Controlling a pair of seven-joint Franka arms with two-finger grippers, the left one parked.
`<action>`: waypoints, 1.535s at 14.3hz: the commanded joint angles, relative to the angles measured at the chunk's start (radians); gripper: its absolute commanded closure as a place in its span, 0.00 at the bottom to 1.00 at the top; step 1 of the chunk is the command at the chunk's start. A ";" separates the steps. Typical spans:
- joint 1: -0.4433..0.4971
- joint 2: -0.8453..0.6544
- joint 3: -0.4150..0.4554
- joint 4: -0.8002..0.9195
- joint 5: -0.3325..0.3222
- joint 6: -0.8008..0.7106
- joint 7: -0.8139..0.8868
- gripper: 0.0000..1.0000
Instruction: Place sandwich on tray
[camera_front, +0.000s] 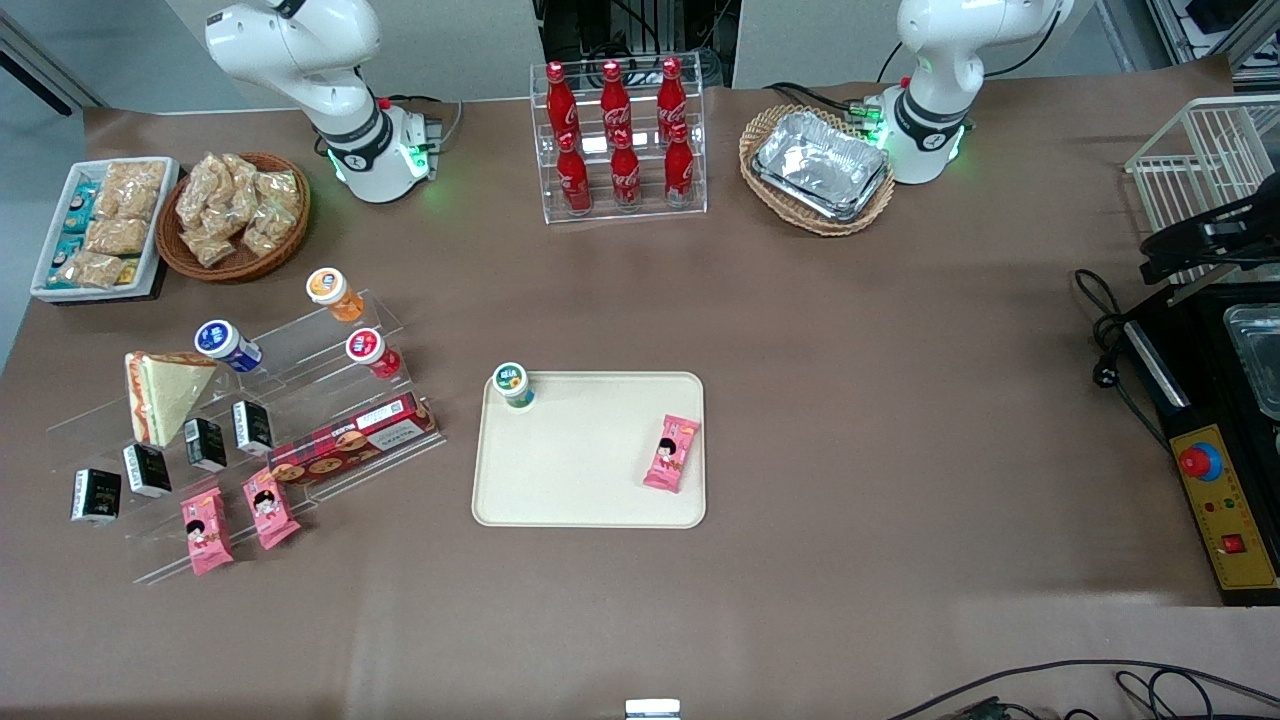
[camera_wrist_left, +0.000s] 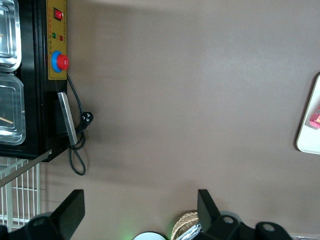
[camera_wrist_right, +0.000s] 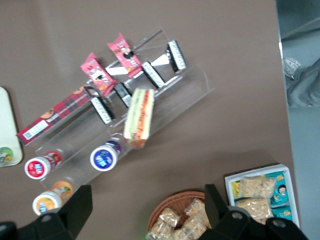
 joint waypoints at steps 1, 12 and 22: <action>0.008 0.007 -0.019 -0.009 0.000 0.008 -0.014 0.00; 0.024 -0.010 -0.008 -0.383 0.057 0.321 0.064 0.00; 0.034 -0.045 0.014 -0.701 0.058 0.652 0.161 0.00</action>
